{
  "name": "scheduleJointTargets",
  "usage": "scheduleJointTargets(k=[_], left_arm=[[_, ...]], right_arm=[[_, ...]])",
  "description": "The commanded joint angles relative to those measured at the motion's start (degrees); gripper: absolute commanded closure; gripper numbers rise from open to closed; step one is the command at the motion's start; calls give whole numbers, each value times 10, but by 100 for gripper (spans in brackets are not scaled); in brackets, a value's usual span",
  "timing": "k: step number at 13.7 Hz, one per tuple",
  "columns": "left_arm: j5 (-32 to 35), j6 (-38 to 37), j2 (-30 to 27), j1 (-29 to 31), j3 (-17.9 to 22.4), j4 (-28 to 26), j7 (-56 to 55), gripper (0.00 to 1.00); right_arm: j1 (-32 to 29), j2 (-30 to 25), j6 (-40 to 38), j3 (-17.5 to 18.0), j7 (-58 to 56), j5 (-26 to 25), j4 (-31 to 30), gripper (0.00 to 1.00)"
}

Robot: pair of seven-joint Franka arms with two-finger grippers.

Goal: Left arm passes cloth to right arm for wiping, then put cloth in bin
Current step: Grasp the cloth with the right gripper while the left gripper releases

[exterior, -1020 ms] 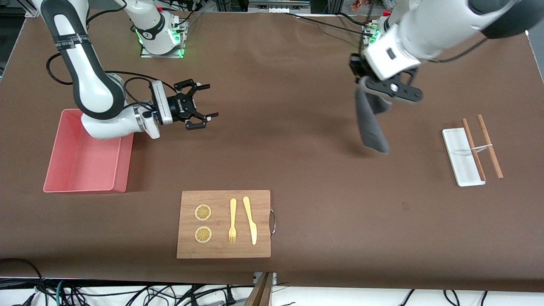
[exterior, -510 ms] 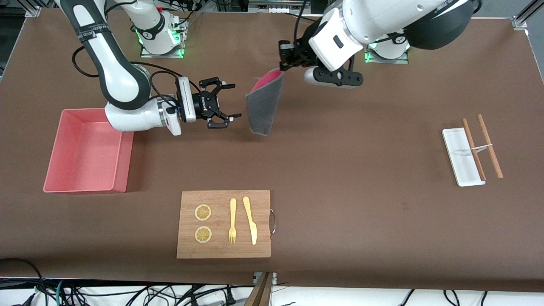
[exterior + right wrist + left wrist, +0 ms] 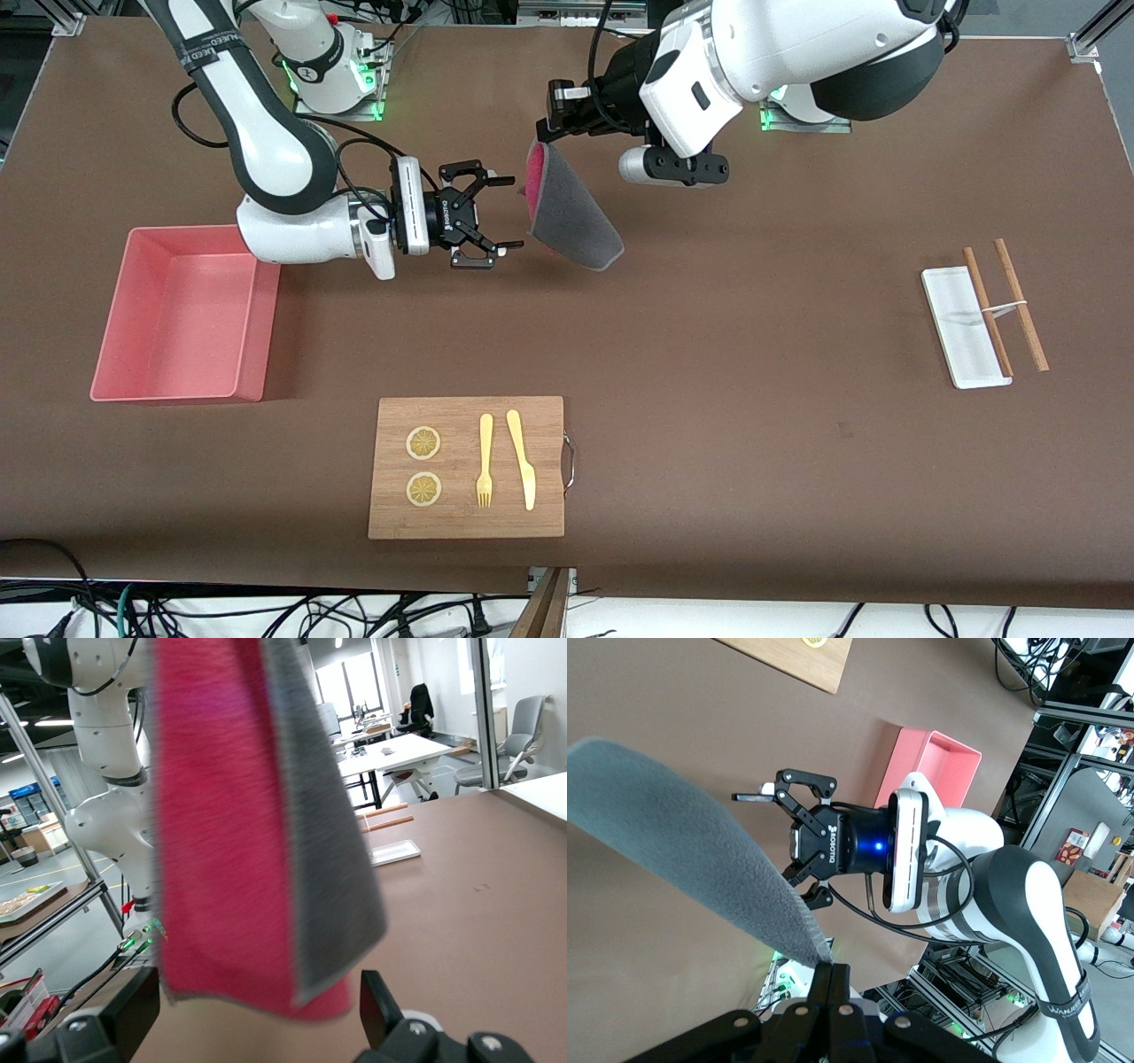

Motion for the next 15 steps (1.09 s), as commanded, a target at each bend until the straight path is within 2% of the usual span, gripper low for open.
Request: scheduleJointTargets(k=[1,5,6,8,9,15], left_arm=[[-10,2,10,-12,3,18,-11,100],[-9,2,11,-14,4,19,-11,100],[-7,2,11,-14,4,19,-11,100],[-9,2,11,-14,4,19,-11,100],[-8,2,11,-14,4,18,-11,100],[-8,2,11,-14,4,18,-11,100]], right_arm=[[1,-14,15,4,3,42,-11,0],[1,-14,44,21,26,45,-2,1],[3,-14,52,22,36,45,2,19],[5,-15,63,26,42,45,10,76],[5,-15,64,26,55,45,10,94],[5,-19,81,33,64,32,21,100]])
